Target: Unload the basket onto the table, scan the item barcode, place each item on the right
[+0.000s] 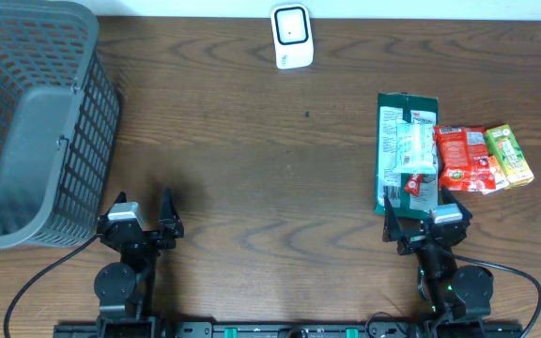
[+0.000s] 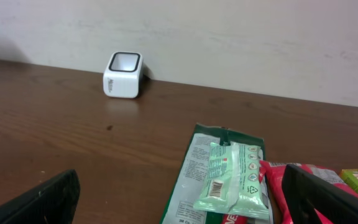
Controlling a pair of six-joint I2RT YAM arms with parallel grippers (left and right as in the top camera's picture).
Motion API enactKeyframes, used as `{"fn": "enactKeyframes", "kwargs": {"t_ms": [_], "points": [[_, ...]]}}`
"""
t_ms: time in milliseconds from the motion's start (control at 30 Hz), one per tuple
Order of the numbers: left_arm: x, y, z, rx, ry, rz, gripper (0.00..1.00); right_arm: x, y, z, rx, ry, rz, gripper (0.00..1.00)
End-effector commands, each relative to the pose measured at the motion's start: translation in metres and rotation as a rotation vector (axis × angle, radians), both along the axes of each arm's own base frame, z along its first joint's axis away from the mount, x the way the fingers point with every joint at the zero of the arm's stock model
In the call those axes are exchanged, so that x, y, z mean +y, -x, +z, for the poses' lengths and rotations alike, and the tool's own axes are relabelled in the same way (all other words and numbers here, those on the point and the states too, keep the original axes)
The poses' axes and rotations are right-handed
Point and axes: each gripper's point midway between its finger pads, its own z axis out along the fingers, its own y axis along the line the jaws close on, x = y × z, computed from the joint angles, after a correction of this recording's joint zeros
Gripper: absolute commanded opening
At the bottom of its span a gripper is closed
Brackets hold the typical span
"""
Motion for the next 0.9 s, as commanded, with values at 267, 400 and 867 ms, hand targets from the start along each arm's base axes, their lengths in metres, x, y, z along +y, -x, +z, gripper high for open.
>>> {"fn": "enactKeyframes", "kwargs": {"t_ms": [267,400,867], "points": [[-0.0022,0.0015,-0.0145,0.052,-0.014,-0.014,0.85,-0.0020,0.0000,-0.0002,0.001,-0.012,-0.011,0.99],[-0.0022,0.0015,-0.0146,0.052,-0.014,-0.014,0.85,-0.0020,0.0000,-0.0002,0.001,-0.012,-0.011,0.99],[-0.0022,0.0015,-0.0146,0.052,-0.014,-0.014,0.85,-0.0020,0.0000,-0.0002,0.001,-0.012,-0.011,0.99]]}}
